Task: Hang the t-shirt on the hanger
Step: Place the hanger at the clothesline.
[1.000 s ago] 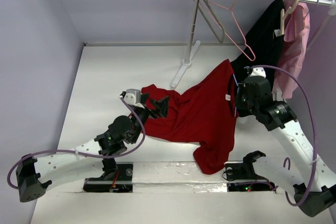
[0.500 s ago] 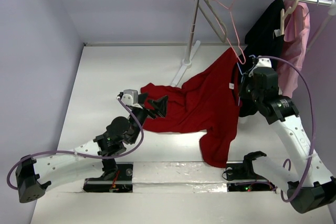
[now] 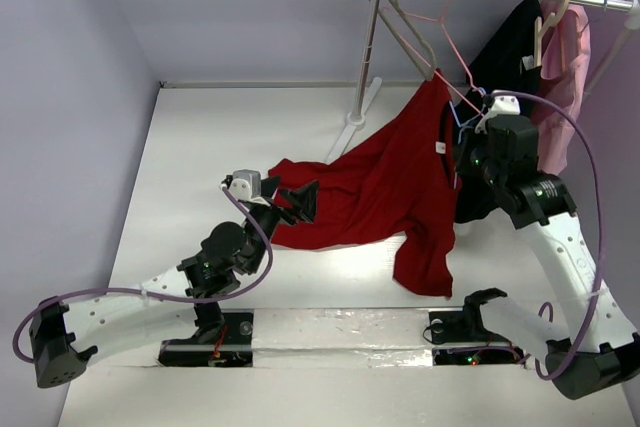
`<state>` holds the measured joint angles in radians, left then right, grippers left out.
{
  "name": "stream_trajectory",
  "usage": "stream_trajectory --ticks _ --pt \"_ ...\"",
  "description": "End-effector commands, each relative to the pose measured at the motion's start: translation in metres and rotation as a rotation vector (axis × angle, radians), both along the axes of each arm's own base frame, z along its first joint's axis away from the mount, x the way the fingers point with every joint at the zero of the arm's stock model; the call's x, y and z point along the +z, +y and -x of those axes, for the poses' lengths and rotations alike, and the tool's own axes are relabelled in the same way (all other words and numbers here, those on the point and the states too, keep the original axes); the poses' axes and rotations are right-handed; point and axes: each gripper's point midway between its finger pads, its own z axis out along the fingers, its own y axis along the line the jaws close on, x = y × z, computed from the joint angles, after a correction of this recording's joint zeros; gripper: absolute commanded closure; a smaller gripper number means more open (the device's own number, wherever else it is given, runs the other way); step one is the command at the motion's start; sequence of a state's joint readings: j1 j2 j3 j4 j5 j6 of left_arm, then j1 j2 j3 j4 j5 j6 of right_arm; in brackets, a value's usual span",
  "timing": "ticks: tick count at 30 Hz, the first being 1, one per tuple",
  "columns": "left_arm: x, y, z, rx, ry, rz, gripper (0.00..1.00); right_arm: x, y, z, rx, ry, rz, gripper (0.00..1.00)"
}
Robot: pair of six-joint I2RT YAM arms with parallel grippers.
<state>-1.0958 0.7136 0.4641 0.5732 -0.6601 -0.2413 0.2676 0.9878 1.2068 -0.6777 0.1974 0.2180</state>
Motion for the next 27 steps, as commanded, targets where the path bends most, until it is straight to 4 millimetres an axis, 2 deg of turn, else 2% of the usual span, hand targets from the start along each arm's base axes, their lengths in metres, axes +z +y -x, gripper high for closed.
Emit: stream_trajectory --ticks 1,2,4,7,11,14,17,21,23,26,27 --pt "0.011 0.007 0.000 0.016 -0.026 0.059 0.01 0.000 0.011 -0.004 0.041 -0.039 -0.058 1.00" --pt "0.011 0.006 0.000 0.016 -0.025 0.057 0.01 -0.014 0.008 -0.004 0.027 -0.014 -0.047 1.00" --pt "0.010 0.006 -0.001 0.019 -0.022 0.056 0.01 -0.020 0.002 -0.005 -0.005 -0.011 -0.032 1.00" --pt "0.008 0.005 -0.002 0.019 -0.019 0.050 0.01 -0.017 -0.011 -0.008 -0.059 -0.032 -0.001 1.00" --pt "0.007 0.003 -0.002 0.017 -0.016 0.046 0.01 -0.010 -0.037 -0.015 -0.136 -0.059 0.014 1.00" --pt "0.006 0.003 -0.002 0.019 -0.015 0.045 0.01 -0.004 -0.049 -0.018 -0.164 -0.079 0.022 1.00" --pt "0.005 0.002 -0.002 0.015 -0.015 0.044 0.01 0.011 -0.051 -0.022 -0.172 -0.113 0.021 1.00" --pt "0.004 0.000 -0.003 0.012 -0.010 0.040 0.01 0.030 -0.037 -0.026 -0.100 -0.154 -0.017 1.00" --pt "0.003 0.001 -0.005 0.019 -0.010 0.040 0.01 0.038 -0.037 -0.028 -0.098 -0.157 -0.017 1.00" --pt "0.002 0.001 -0.005 0.019 -0.008 0.039 0.01 0.060 -0.039 -0.037 -0.107 -0.172 -0.004 1.00" --pt "0.002 0.001 -0.005 0.019 -0.008 0.039 0.01 0.076 -0.042 -0.039 -0.121 -0.200 0.002 1.00"
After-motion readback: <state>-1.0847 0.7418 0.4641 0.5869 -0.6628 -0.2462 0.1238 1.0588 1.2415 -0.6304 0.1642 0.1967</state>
